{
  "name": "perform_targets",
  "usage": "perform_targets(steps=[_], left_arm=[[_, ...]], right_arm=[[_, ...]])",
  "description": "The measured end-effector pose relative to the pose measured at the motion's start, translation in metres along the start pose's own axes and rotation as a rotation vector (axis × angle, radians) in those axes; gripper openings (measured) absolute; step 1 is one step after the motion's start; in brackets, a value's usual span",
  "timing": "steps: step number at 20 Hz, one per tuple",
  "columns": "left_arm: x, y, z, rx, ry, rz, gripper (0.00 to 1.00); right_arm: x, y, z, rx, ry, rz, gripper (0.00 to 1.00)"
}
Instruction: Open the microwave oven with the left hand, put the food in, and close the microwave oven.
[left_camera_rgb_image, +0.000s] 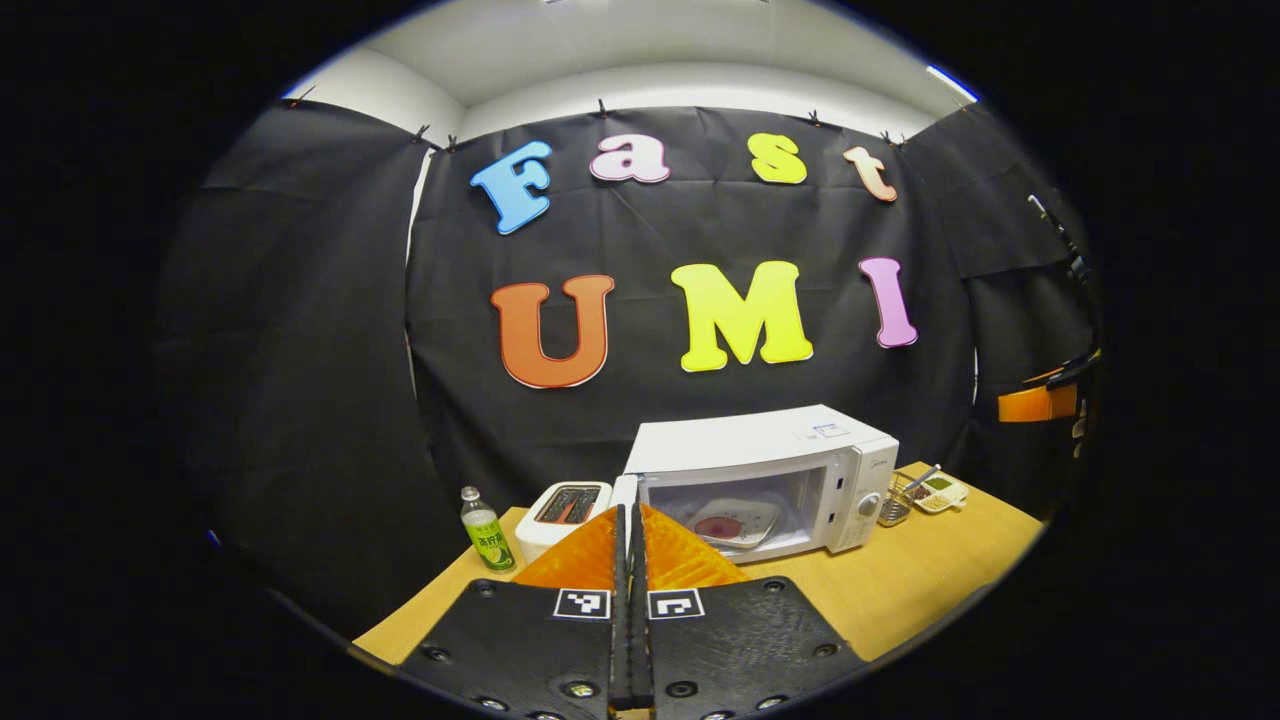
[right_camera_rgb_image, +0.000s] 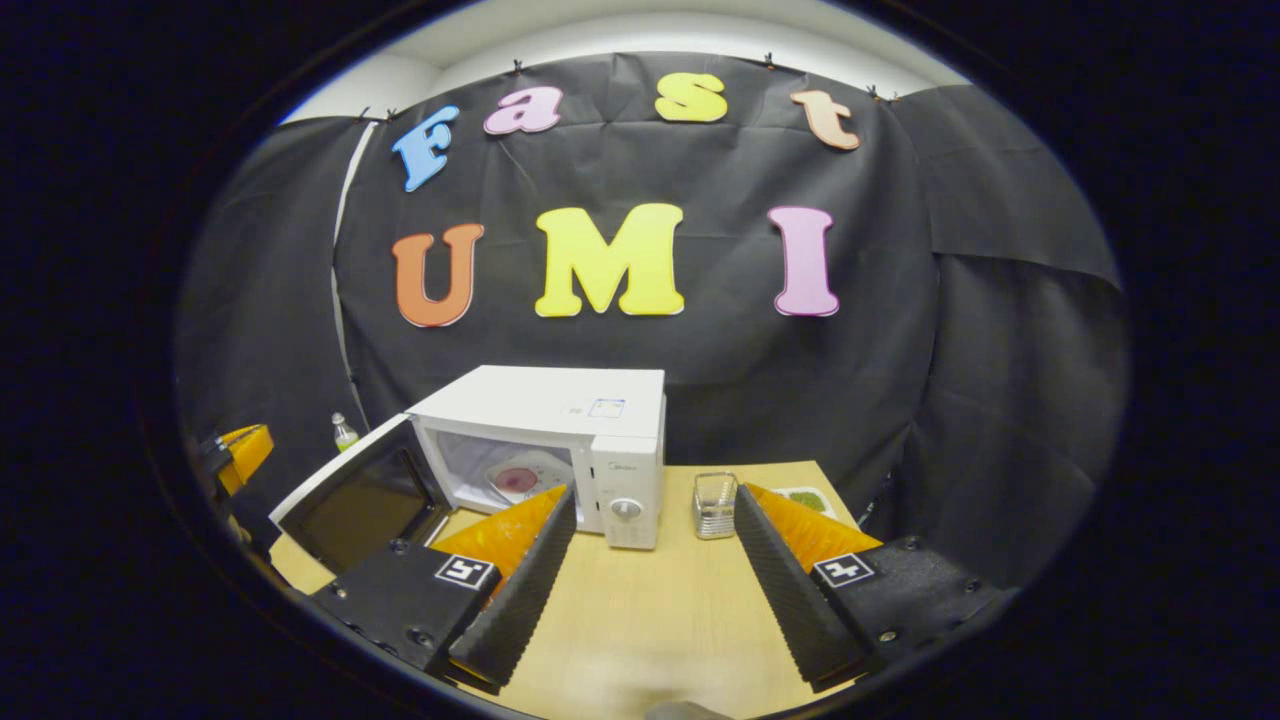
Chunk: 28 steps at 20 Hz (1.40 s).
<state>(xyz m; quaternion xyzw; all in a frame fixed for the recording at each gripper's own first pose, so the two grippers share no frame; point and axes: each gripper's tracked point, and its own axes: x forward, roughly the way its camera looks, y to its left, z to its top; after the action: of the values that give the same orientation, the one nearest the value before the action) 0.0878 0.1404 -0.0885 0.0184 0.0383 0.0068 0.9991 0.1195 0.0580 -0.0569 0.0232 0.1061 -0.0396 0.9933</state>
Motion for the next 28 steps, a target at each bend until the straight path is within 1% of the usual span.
perform_targets(steps=[5,8,9,12,13,14,17,18,22,27,28], left_arm=[[-0.01,0.061,-0.033,-0.007,0.051,0.113,0.0],[-0.019,0.093,-0.063,-0.019,0.089,0.157,0.0],[-0.022,0.099,-0.075,-0.041,0.104,0.167,0.0],[-0.031,0.112,-0.112,-0.084,0.167,0.195,0.0],[-0.032,0.111,-0.123,-0.079,0.182,0.195,0.0],[-0.032,0.11,-0.135,-0.075,0.202,0.188,0.0],[-0.03,0.103,-0.155,-0.067,0.23,0.162,0.0],[-0.029,0.1,-0.159,-0.063,0.238,0.154,0.0],[-0.025,0.087,-0.164,-0.025,0.235,0.112,0.0],[-0.026,0.066,-0.162,0.016,0.228,0.059,0.0],[-0.026,0.06,-0.162,0.021,0.226,0.048,0.0]], right_arm=[[-0.003,0.002,-0.003,0.0,0.015,-0.002,1.0],[-0.004,0.003,-0.007,0.015,0.03,0.0,1.0],[-0.004,0.003,-0.008,0.018,0.034,0.0,0.92],[-0.005,0.006,-0.009,0.012,0.046,0.0,0.92],[-0.005,0.008,-0.008,0.009,0.046,0.001,0.92],[-0.006,0.009,-0.008,0.004,0.049,0.002,1.0],[-0.008,0.011,-0.007,-0.01,0.053,-0.004,1.0],[-0.01,0.012,-0.008,-0.013,0.057,-0.009,0.92],[-0.017,0.012,-0.01,0.002,0.064,-0.029,0.92],[-0.021,0.016,-0.013,0.007,0.072,-0.027,0.92],[-0.02,0.017,-0.014,0.01,0.075,-0.023,1.0]])
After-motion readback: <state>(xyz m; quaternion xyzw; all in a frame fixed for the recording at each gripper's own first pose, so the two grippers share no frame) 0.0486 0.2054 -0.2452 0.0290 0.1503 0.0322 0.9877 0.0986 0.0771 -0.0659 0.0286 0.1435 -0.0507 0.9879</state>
